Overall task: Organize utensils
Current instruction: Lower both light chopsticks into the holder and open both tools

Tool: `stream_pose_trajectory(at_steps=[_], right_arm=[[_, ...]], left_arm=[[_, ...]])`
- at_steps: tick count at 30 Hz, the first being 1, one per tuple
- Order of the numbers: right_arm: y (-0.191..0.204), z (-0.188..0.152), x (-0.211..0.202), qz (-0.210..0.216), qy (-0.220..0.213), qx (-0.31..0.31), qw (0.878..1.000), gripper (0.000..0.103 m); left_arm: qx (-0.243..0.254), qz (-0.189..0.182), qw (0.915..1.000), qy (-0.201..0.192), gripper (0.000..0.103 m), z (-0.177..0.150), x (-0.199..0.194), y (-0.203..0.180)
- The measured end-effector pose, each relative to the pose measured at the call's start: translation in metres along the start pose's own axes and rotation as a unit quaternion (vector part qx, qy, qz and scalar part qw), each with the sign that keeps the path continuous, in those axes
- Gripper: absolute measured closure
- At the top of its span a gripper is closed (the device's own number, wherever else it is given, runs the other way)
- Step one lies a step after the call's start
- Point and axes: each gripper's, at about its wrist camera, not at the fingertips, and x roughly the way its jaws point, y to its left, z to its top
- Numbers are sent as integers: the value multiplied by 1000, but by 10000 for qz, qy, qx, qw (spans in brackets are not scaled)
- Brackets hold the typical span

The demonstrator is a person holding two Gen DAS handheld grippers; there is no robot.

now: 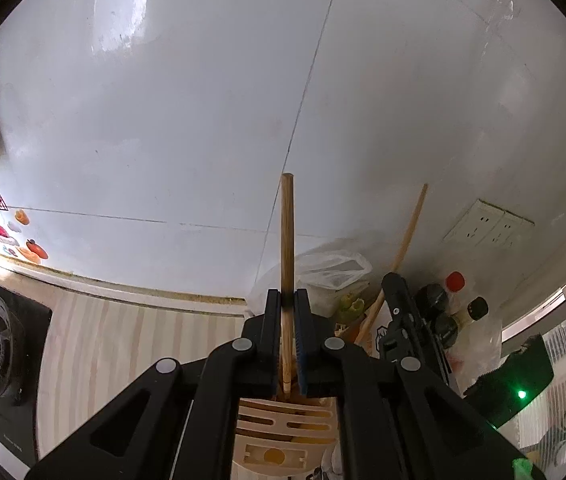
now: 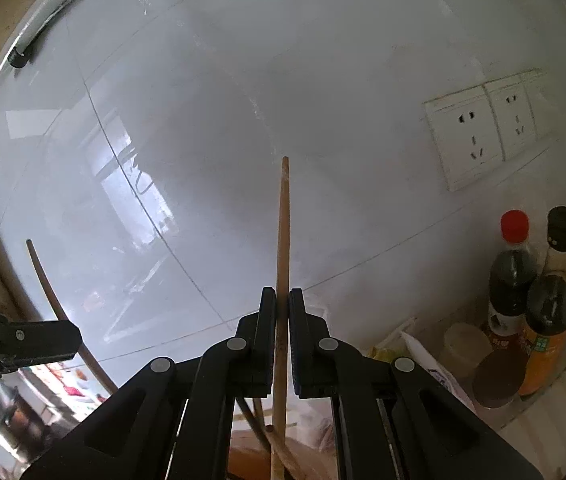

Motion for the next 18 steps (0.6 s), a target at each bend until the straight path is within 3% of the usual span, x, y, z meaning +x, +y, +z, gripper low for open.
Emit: stream_pose_trajectory(at_steps=[5,8,13,18], right_arm=[[6,0,-8,-30,-293,-302,9991,97],[13,-4,-11,-48,-202,-586,9981,97],[13,-7,-19,21,230,-684,9974,96],[3,-3,-28,279,939,-939,9907,94]], left_arm=[[20,-20,10000,74,99,0,8,0],[23,-55,9999,126,99,-2,12,0],[-24,-164,9995,252,99,-7,16,3],[-186,-422,9978,480,96,-11,10,7]])
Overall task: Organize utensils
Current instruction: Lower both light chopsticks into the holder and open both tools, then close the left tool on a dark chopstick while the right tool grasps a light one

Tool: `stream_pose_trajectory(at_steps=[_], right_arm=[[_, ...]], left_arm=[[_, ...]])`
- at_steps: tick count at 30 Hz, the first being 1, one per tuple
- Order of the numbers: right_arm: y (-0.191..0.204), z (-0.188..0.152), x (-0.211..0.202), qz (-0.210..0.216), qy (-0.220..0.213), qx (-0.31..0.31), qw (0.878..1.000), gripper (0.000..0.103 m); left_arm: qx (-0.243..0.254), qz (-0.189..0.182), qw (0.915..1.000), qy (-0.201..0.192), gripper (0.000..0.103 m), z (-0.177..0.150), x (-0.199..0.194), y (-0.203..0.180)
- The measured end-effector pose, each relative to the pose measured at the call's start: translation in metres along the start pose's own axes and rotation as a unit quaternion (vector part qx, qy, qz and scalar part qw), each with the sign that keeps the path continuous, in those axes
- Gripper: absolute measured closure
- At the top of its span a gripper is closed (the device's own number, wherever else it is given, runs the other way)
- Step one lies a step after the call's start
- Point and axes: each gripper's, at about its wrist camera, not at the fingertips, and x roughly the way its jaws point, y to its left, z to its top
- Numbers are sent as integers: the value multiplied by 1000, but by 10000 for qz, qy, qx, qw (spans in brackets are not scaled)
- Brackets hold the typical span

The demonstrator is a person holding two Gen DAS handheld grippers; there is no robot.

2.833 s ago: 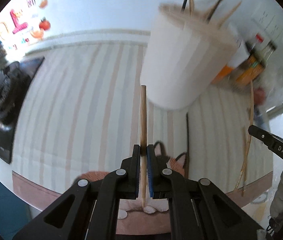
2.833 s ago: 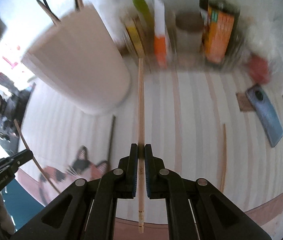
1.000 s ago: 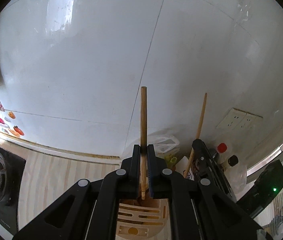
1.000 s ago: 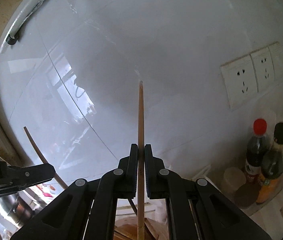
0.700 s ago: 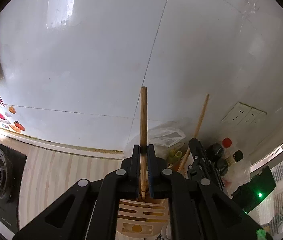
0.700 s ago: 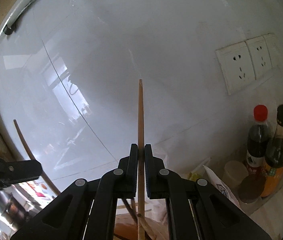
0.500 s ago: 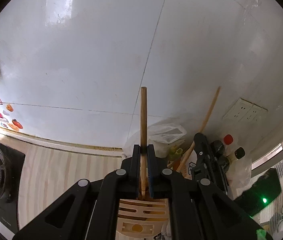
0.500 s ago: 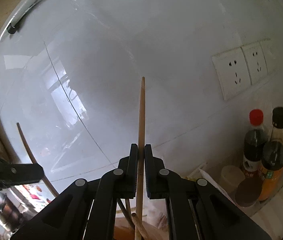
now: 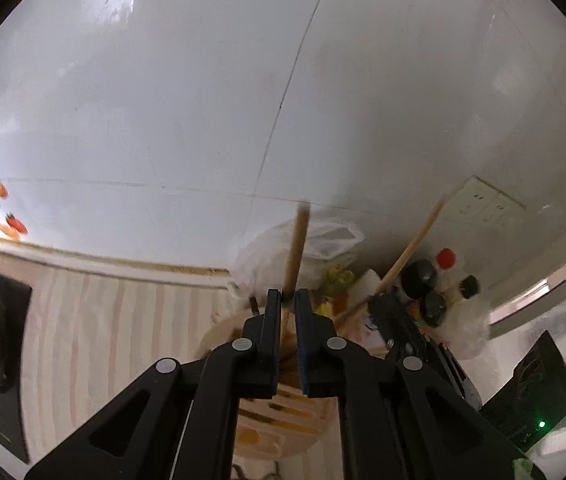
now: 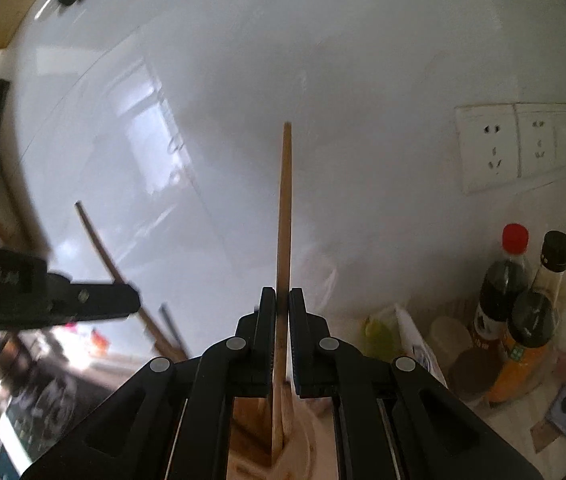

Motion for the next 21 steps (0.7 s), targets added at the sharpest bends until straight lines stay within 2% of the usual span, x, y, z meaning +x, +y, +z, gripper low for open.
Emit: stream_pose_trajectory(at_steps=[2,3,4,5,6,8,9,10,13,14,17,21], right_arm=[[0,1,-16,163,144,-61,9997,70],[-4,6,-23,203,158,-37,9997,49],[-10,9,-37,263,163,28,9995,38],[-13,12,-49,286,133,82,9995,38],[-19,13,-61,247,107,101,9996,38],[-31,14,-87,40,81,105,9999,37],[-37,14,-95,-130,119,111,9998,35],[-42,14,-104,-326,199,125,9992,33],[-67,-4,-124,-762,551,252,9953,25],[-78,-11,-128,-837,638,285,9940,24],[-94,-36,-134,-1211,954,291,9876,13],[-133,-74,-135,-1647,1676,452,9709,13]], left_arm=[[75,118,9999,-10,82,-4,-11,-2],[108,206,9997,-40,54,-6,-17,-3],[113,262,9995,-121,24,-8,-25,-3],[117,302,9992,-248,16,-13,-33,-2],[110,347,9985,-406,12,-19,-43,0],[106,490,9969,-604,10,-36,-58,4],[100,582,9961,-659,3,-43,-60,7],[78,709,9946,-749,0,-54,-63,10],[123,1088,9910,-765,0,-88,-56,16],[137,1148,9909,-693,0,-97,-50,16],[239,1303,9911,-145,0,-130,-17,19],[437,1504,9863,510,0,-176,30,16]])
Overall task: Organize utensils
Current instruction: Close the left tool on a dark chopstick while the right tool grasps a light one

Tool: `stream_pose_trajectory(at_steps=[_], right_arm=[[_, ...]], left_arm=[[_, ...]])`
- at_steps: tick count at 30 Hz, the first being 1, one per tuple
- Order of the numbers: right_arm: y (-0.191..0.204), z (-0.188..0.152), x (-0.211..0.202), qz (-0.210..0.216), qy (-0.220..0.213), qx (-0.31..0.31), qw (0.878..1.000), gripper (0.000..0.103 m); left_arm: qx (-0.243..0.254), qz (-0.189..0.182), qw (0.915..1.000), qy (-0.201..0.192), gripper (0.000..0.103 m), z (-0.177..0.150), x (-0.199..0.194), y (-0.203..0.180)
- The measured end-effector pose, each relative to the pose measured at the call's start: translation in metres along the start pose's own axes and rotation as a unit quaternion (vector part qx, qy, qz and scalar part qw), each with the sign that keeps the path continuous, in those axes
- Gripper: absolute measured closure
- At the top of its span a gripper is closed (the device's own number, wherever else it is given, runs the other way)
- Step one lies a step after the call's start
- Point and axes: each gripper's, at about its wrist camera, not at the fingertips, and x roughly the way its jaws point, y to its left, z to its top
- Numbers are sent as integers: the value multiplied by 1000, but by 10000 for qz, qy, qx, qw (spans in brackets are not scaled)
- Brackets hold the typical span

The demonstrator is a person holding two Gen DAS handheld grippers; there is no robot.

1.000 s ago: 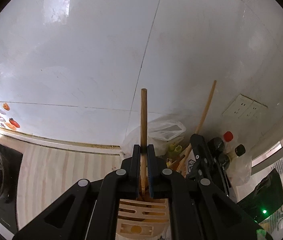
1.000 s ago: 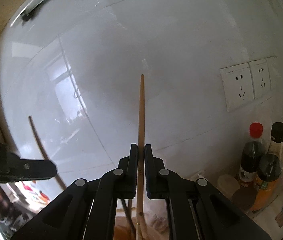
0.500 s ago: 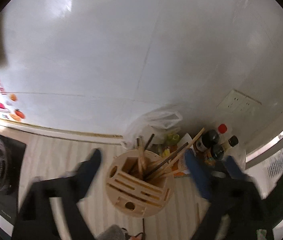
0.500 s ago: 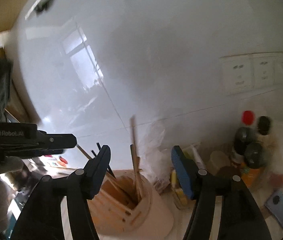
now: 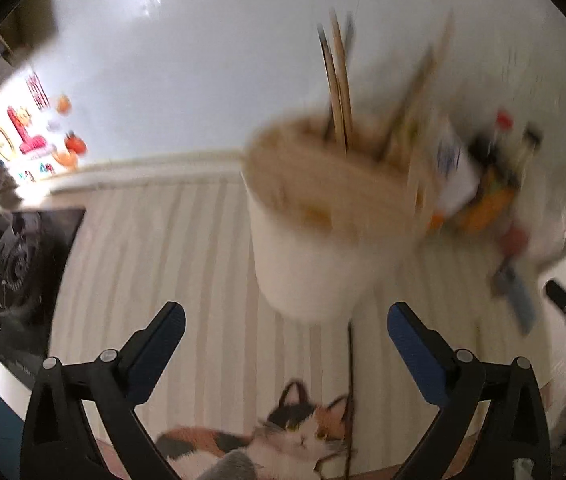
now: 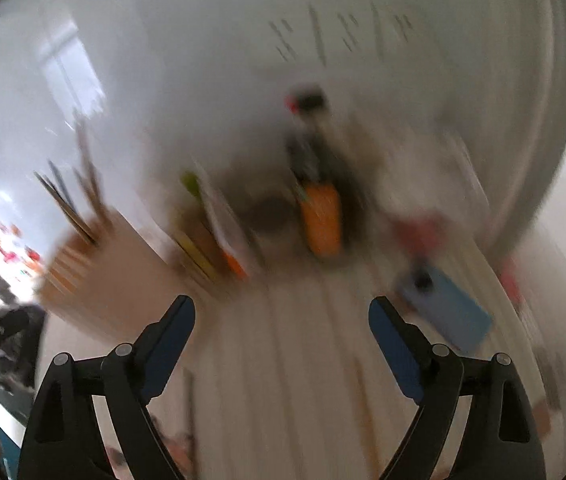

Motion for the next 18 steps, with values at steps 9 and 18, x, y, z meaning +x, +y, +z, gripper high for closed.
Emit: stream_pose_trajectory(at_steps=[9,18], right_arm=[[-59,-56,72,-467,1642,-138,9852,39],[-70,-98,119,-585,2691,-291,9609,63]], left_arm=[[180,-223,9909,1315,18,-58,88,-42],[377,-325,9790,1979,58,-92,130,-67]])
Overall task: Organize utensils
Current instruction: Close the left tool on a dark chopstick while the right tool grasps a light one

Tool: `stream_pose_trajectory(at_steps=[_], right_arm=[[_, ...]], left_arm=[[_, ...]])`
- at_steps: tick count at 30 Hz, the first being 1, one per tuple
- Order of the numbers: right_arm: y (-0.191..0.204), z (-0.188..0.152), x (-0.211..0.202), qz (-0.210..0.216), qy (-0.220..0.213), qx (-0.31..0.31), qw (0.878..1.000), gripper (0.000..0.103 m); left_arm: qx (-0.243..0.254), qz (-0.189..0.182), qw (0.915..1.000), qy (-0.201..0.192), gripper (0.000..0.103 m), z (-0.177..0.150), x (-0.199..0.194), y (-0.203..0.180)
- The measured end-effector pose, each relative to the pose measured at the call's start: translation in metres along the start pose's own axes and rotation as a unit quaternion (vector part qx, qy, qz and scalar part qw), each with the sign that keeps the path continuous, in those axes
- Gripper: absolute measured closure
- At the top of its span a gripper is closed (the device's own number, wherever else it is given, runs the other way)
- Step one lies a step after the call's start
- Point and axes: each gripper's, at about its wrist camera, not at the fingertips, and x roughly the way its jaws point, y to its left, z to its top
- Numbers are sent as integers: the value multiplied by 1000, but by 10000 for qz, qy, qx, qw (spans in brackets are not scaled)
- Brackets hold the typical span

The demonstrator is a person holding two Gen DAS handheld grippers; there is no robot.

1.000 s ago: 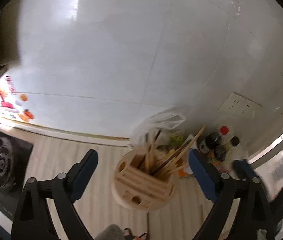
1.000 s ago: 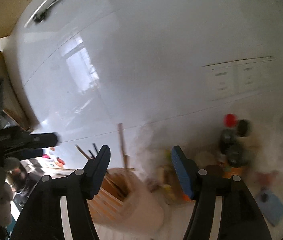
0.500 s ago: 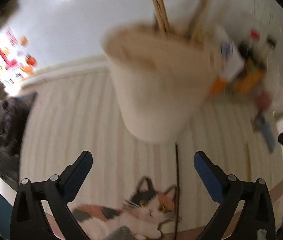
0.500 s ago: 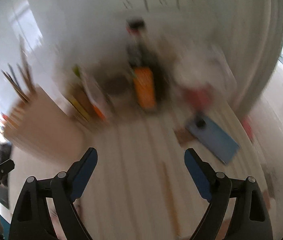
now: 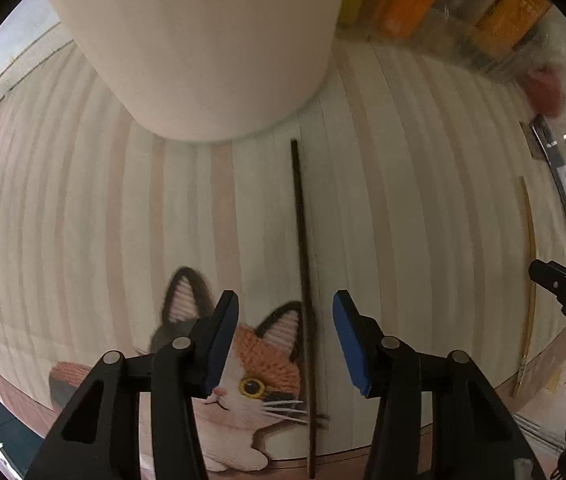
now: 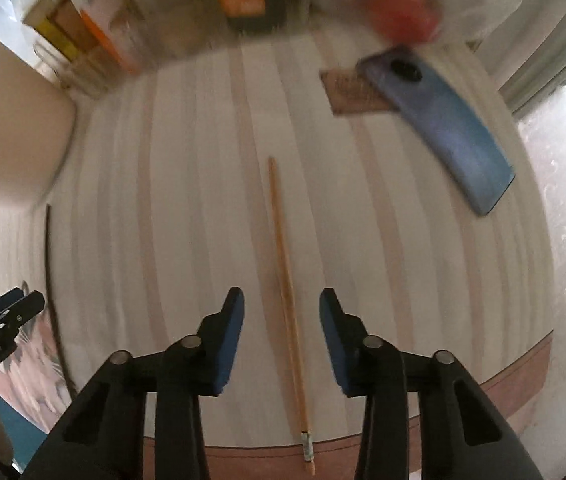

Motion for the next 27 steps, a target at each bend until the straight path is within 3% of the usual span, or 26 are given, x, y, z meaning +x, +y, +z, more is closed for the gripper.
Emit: stream_pose_trajectory(at_steps=[7,8,9,10,11,12,17,23,27], right_arm=[[0,-10,14,-146,203,-14,9997,74],[1,-10,16,-168,194,-20,9997,75],[1,-11,16,-200,194,-2,9996,77],[1,-11,16,-236,195,14,9995,81],[2,-12,15,-288,192,15,9994,85],[3,-14,15,-282,192,2,9994,95],[27,-14,18,19,291,-209,9994,95],[95,-14,21,448,377,-868,9945,96],[135,-17,23,369,393,-1393,9888,96]], left_arm=[[99,156,9998,20,77,-9,8,-11],[117,221,9997,3,81,-10,9,-13],[142,229,9996,-31,96,-10,9,-14],[147,257,9996,-30,99,-12,9,-16],[135,299,9995,-27,99,-13,9,-15],[133,338,9993,-31,100,-13,8,-15],[-191,494,9986,-10,100,-23,2,18],[-771,659,9948,83,100,-38,-3,65],[-997,558,9934,88,99,-42,-7,80]])
